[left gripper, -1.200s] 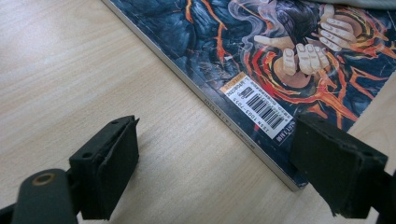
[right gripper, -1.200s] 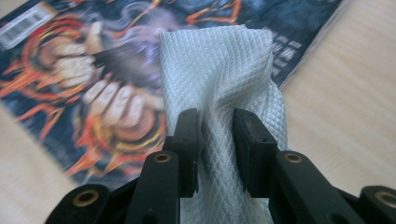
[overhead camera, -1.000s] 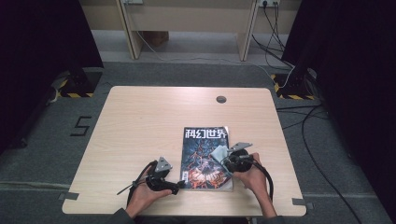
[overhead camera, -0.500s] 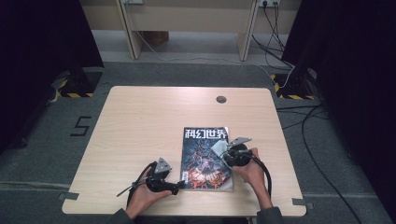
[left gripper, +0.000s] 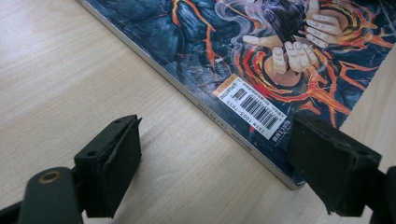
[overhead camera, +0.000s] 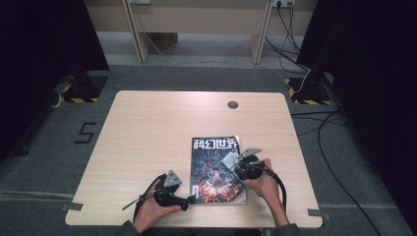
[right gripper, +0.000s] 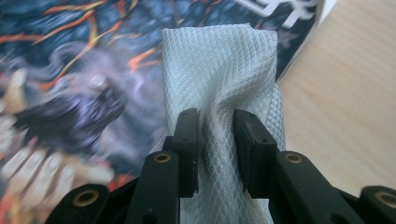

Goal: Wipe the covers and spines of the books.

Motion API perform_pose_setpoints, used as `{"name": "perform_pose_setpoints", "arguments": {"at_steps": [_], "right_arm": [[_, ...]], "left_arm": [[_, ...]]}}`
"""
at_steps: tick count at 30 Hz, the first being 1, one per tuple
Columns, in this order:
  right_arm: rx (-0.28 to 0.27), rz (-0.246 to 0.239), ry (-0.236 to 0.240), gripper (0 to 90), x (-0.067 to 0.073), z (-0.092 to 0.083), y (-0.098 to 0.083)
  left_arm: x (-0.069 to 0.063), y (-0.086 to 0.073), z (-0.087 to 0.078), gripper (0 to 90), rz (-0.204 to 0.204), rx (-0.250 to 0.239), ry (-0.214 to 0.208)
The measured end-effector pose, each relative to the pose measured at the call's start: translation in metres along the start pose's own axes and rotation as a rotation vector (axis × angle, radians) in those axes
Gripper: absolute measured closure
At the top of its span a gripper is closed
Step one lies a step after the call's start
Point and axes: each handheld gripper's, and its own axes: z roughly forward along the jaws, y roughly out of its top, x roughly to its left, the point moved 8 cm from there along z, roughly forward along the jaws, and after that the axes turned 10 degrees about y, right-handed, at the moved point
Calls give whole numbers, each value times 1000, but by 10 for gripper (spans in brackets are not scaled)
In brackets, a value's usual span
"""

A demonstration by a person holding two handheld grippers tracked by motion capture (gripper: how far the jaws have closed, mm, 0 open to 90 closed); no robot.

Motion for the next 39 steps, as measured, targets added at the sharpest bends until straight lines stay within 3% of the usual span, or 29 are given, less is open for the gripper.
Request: {"name": "perform_pose_setpoints", "arguments": {"at_steps": [7, 15, 19, 24, 29, 31, 39], "right_arm": [[-27, 81, -75, 711, -36, 18, 29], [-5, 116, -143, 712, -59, 30, 52], [45, 89, -175, 715, -59, 34, 60], [41, 89, -159, 713, -62, 35, 62], [47, 75, -187, 716, -63, 38, 66], [62, 40, -197, 724, -60, 38, 69], [57, -44, -136, 735, -32, 49, 78]], "left_arm": [[0, 1, 0, 164, 8, 4, -7], [1, 1, 1, 162, 10, 2, -10], [1, 1, 1, 160, 14, 5, -13], [1, 1, 1, 158, 17, 7, -16], [1, 1, 1, 158, 17, 4, -16], [1, 1, 1, 158, 18, 6, -18], [1, 1, 1, 156, 18, 7, -18]]}}
